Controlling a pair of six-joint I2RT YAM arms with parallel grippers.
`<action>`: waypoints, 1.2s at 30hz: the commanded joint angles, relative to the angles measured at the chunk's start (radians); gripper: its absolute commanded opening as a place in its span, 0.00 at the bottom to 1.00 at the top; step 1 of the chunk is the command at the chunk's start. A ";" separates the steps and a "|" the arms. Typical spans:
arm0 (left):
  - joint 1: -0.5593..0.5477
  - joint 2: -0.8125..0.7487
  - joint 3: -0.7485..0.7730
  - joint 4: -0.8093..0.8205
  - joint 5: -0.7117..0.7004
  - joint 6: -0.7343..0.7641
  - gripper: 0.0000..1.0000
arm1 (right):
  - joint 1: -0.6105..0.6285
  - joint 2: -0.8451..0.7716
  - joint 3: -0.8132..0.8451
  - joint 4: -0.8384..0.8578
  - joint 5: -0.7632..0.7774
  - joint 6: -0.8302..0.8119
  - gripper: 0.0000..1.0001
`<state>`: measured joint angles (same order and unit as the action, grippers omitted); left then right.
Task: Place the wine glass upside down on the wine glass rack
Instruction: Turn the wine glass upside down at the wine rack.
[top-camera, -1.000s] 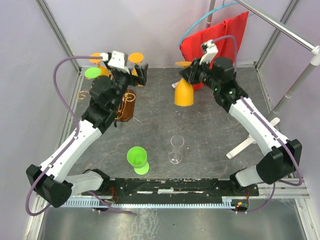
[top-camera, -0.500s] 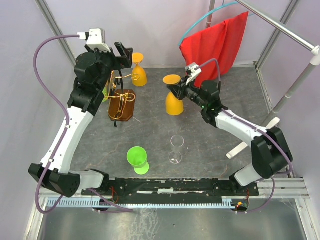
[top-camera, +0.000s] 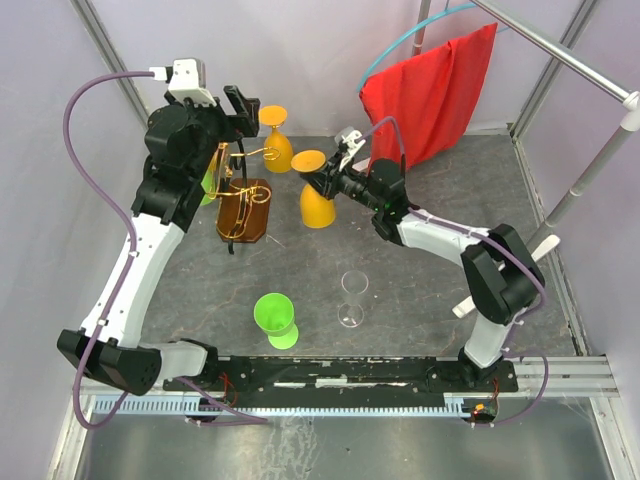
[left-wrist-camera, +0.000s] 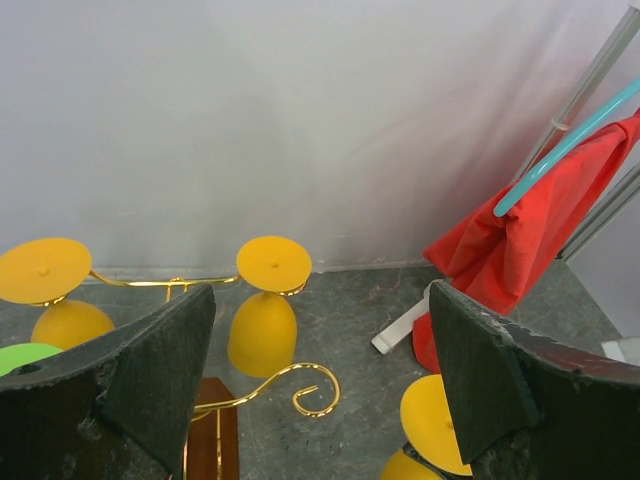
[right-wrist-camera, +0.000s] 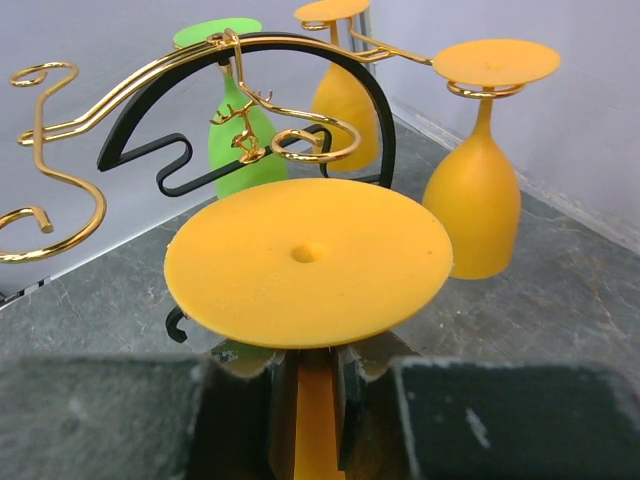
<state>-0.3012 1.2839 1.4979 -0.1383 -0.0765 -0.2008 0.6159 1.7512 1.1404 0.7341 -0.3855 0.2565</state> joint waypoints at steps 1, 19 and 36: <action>0.012 -0.041 -0.014 -0.001 -0.003 0.010 0.94 | 0.028 0.053 0.094 0.123 -0.019 -0.004 0.01; 0.039 -0.068 -0.040 -0.014 -0.012 0.046 0.94 | 0.095 0.262 0.287 0.203 -0.015 0.000 0.01; 0.054 -0.087 -0.057 -0.031 -0.030 0.047 0.94 | 0.118 0.373 0.376 0.250 -0.003 0.009 0.01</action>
<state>-0.2539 1.2297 1.4433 -0.1875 -0.0872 -0.1886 0.7223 2.1139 1.4570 0.8970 -0.3885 0.2646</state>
